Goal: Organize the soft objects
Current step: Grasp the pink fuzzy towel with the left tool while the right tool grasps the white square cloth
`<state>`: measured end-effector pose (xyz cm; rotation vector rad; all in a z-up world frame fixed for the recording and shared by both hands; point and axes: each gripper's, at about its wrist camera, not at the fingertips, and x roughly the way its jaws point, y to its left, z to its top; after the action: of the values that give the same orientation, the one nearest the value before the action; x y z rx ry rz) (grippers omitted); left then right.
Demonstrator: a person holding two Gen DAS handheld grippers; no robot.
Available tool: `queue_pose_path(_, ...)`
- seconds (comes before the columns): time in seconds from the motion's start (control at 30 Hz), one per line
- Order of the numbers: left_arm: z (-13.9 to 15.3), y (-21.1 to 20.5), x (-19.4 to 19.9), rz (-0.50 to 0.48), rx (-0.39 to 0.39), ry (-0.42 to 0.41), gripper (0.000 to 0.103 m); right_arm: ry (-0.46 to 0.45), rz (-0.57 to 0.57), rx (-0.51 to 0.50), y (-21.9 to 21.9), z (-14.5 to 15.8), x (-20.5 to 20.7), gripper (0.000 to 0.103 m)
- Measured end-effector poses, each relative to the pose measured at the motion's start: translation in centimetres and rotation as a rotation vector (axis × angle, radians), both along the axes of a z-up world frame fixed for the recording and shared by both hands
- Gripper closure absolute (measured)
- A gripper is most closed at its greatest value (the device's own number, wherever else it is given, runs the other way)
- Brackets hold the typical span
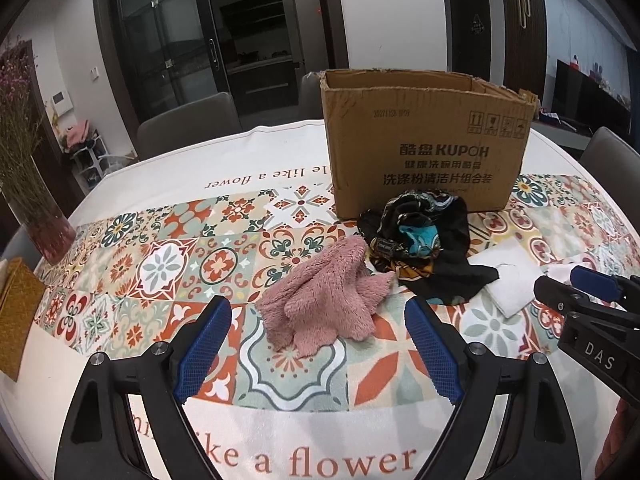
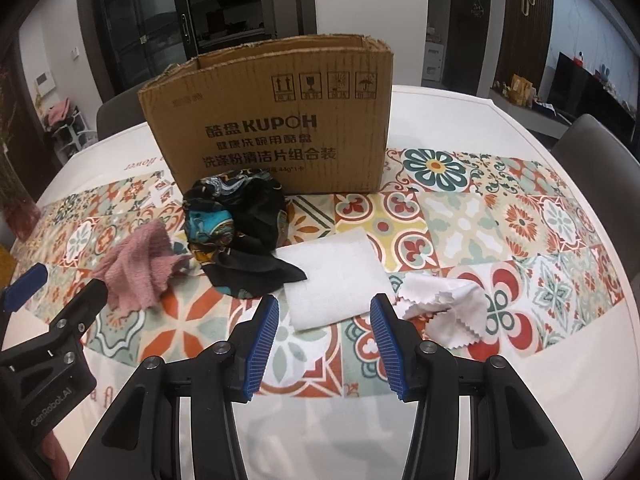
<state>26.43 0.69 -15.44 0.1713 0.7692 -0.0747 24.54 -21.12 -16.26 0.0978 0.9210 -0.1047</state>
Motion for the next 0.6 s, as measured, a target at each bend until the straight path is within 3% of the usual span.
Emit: queue_pose_path(0.6, -3.2, -0.9, 3.9, -0.009, -0.001, 0.042, 0.013, 0.058, 0.029, -0.006, -0.3, -3.7, 3.6, 0.054)
